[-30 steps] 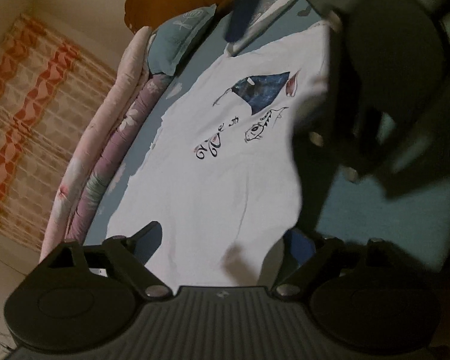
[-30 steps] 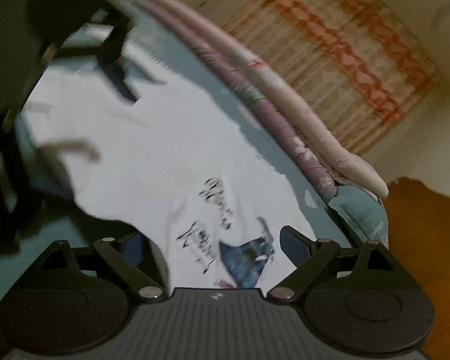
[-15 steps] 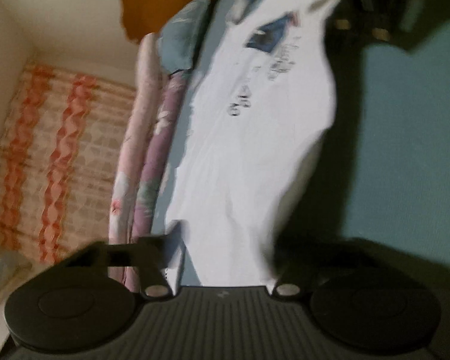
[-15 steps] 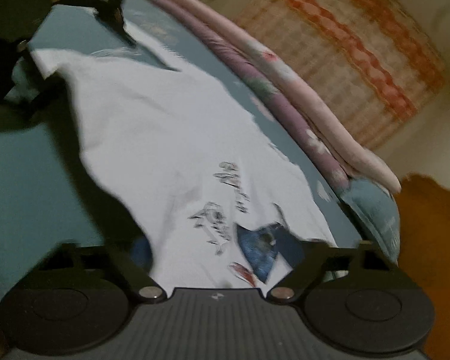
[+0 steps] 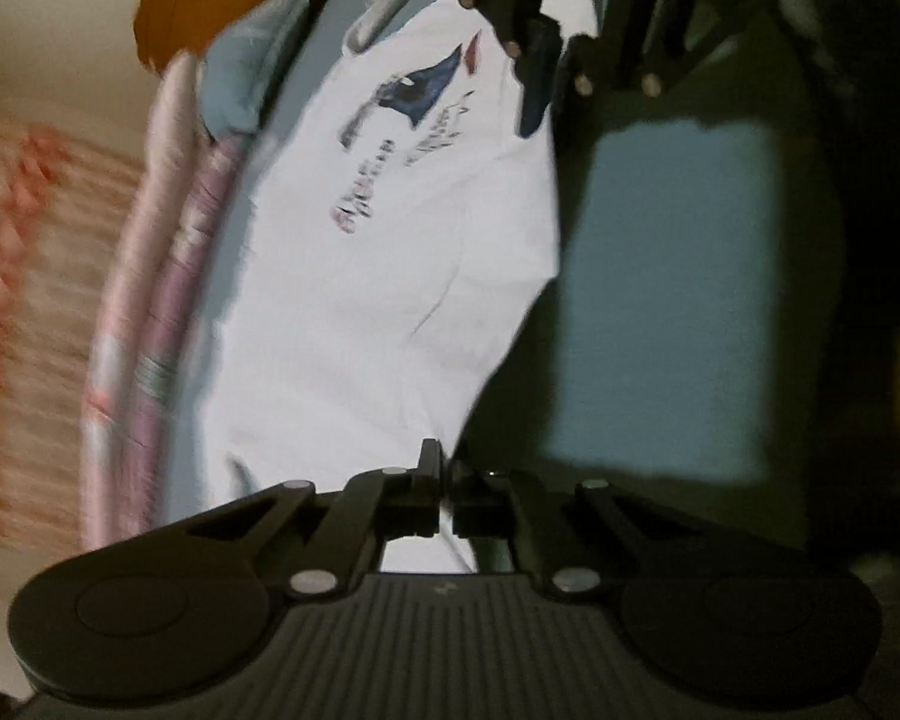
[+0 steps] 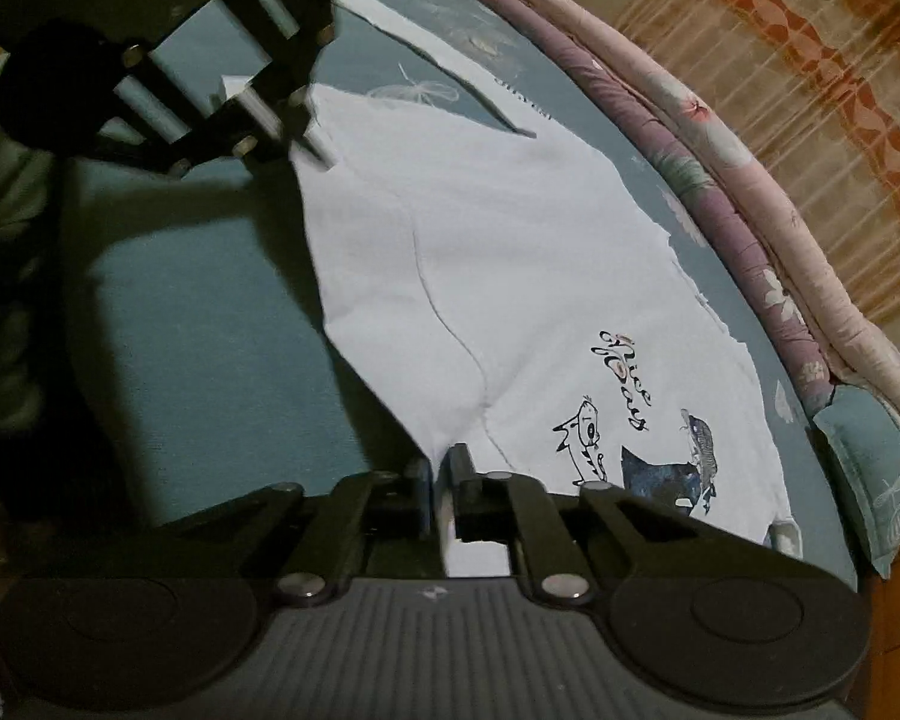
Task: Fold clothes
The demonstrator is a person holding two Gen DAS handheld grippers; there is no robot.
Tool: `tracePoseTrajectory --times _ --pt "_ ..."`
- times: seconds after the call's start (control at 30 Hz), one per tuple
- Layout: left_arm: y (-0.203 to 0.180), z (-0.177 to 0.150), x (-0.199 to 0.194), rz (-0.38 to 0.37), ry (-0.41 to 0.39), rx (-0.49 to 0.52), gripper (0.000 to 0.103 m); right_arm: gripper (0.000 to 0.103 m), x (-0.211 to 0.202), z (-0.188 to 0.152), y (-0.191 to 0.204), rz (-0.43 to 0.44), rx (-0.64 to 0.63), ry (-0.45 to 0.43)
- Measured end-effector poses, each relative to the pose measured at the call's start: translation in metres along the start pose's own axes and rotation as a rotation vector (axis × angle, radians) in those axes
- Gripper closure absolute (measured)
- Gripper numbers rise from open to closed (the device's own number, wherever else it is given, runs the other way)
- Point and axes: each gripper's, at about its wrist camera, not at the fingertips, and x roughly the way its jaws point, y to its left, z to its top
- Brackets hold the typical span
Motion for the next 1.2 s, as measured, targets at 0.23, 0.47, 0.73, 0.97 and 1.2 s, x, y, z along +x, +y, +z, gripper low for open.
tracePoseTrajectory --times 0.23,0.47,0.73,0.97,1.2 --pt "0.085 -0.001 -0.019 -0.174 -0.05 -0.379 0.086 0.05 -0.038 0.004 -0.083 0.121 0.283 -0.072" --pt "0.178 0.013 0.1 -0.129 -0.062 -0.809 0.058 0.04 0.07 -0.005 -0.211 -0.052 0.687 -0.032" --pt "0.183 -0.043 0.15 -0.18 -0.041 -1.05 0.049 0.031 0.102 -0.041 -0.204 -0.031 0.8 -0.011" --pt "0.153 -0.092 0.102 -0.147 -0.002 -1.062 0.037 0.014 0.038 -0.101 -0.16 -0.031 0.898 0.027" --pt "0.174 -0.077 0.089 -0.14 0.022 -1.051 0.038 0.007 0.016 -0.112 -0.136 -0.078 0.966 0.035"
